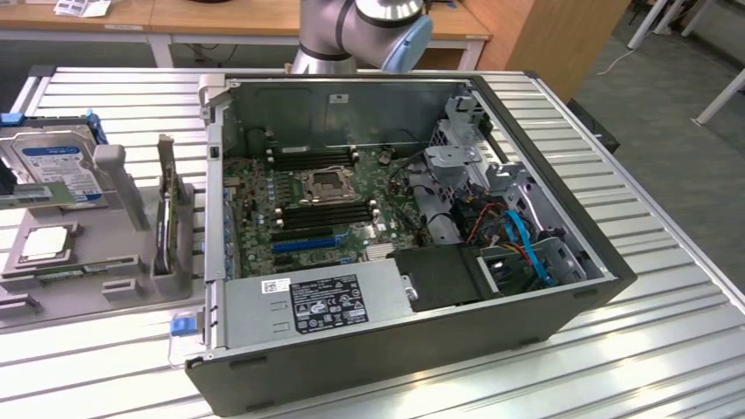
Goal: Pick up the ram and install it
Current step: 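Pick up the ram and move it above insertion slot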
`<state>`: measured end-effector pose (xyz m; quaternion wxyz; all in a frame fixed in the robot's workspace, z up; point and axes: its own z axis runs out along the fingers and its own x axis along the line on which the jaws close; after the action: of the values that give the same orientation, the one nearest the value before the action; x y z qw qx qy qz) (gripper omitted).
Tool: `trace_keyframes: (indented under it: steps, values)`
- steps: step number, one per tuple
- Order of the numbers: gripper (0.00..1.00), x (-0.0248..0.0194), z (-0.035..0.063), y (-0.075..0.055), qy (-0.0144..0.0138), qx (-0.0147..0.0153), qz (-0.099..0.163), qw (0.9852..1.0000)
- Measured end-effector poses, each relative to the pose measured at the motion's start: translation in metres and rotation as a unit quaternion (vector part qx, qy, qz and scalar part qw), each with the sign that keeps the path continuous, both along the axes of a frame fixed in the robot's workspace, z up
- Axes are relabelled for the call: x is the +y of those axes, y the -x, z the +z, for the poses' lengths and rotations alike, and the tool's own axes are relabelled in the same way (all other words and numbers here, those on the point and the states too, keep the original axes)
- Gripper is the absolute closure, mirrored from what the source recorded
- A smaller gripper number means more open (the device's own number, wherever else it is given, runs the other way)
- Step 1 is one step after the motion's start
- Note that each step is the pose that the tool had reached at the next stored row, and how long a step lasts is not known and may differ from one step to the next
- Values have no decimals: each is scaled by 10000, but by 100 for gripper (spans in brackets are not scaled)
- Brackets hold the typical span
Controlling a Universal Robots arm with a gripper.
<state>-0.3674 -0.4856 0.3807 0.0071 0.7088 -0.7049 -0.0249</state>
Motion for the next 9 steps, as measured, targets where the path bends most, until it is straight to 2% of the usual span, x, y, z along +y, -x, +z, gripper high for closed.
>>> trace_keyframes:
  steps: [9]
  values:
    - [89, 0, 128, 0, 0, 0, 0, 10000]
